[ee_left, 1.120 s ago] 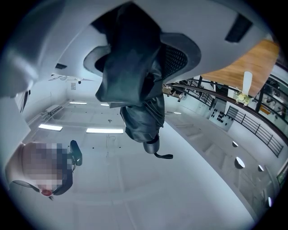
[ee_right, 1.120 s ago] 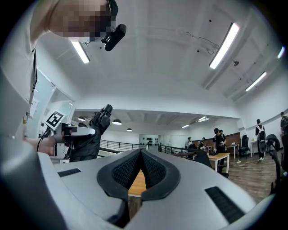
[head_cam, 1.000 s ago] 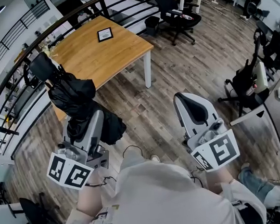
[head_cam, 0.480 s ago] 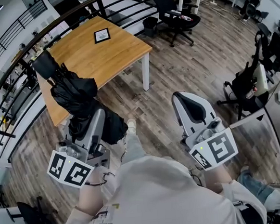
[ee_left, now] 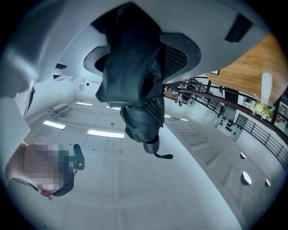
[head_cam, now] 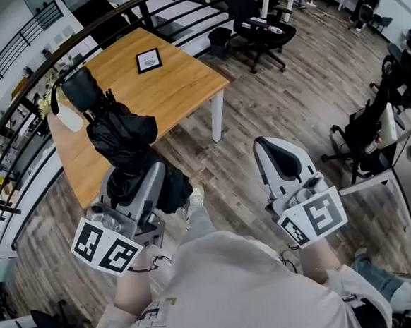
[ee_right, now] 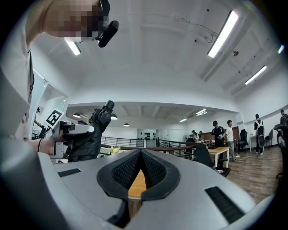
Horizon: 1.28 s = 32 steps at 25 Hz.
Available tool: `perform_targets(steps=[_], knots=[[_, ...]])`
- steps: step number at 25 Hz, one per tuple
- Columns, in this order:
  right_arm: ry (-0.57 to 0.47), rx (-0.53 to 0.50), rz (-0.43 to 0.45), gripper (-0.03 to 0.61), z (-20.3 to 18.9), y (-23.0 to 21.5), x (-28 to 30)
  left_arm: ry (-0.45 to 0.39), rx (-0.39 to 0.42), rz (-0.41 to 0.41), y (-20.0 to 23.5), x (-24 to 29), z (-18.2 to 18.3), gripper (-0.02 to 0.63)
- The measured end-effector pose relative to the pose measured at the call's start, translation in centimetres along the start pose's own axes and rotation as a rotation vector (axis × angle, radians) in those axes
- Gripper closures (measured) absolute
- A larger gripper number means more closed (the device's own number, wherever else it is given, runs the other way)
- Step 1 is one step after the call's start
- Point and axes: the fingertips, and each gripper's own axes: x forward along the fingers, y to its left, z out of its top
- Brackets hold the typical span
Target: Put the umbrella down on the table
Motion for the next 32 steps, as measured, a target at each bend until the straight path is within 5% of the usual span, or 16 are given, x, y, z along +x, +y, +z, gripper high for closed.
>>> perform_targets(steps=[5,17,22,32], knots=[[0.031,-0.008,-0.01,0.551,-3.2,0.1,5.0,0.035,0.038,0.007,5.7,1.8,-1.7,0.33],[0.095,0.005,-0.063,0.551,-1.9,-6.0,24.1,0.213,0.063,-0.088,22.4,18.4,0.2,0.33],[0.131,0.017,-0.103,0.551,-3.4,-7.6,30.1,0.331,0.082,-0.085,28.6,22.8,-2.3,0.33],[0.166,0.037,-0.141,0.551,-5.1,-10.1,35.3,0.501,0.086,-0.115,33.8,28.1,-7.5,0.33]])
